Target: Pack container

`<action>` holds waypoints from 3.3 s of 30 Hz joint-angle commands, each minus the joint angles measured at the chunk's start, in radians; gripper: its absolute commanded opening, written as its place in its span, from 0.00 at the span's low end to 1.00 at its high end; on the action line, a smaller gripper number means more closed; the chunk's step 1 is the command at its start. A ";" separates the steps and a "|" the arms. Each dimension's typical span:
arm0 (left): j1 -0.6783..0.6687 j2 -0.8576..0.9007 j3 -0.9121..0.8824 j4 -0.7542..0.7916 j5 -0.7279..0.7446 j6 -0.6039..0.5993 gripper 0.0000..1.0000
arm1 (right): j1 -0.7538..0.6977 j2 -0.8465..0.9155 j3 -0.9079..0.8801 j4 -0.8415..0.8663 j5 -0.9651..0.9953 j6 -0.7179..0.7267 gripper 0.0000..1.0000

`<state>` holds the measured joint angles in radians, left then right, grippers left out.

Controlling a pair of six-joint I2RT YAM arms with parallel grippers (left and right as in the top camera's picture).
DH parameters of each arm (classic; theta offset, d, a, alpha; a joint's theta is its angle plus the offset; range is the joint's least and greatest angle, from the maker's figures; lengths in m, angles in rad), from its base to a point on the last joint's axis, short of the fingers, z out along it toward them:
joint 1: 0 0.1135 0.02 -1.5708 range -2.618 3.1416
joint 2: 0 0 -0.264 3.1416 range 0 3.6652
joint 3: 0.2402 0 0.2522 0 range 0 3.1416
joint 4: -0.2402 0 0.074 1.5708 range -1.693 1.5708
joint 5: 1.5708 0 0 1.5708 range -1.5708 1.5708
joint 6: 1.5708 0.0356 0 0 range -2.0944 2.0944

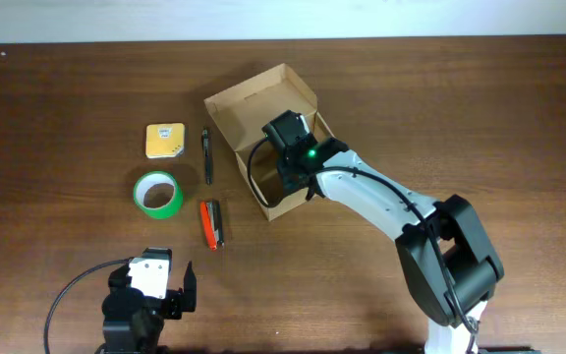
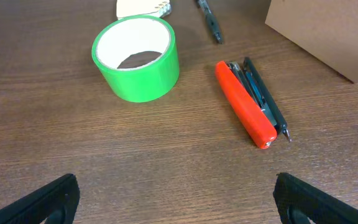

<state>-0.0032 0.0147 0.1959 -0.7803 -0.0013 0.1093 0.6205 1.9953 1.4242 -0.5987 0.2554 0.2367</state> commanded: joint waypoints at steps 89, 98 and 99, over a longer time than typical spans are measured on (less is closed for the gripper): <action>0.006 -0.010 -0.004 0.002 -0.060 0.013 0.99 | 0.053 -1.783 -0.538 -0.500 -0.156 0.007 0.99; 0.006 -0.010 -0.004 0.014 -0.058 0.013 0.99 | 0.053 -1.876 -0.613 -0.475 -0.173 0.060 0.99; 0.006 -0.010 -0.004 0.013 -0.059 0.013 0.99 | 0.053 -1.876 -0.620 -0.467 -0.174 0.060 0.99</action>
<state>-0.0032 0.0147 0.1959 -0.7727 -0.0463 0.1097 0.6685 0.1268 0.8268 -1.0817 0.1013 0.2840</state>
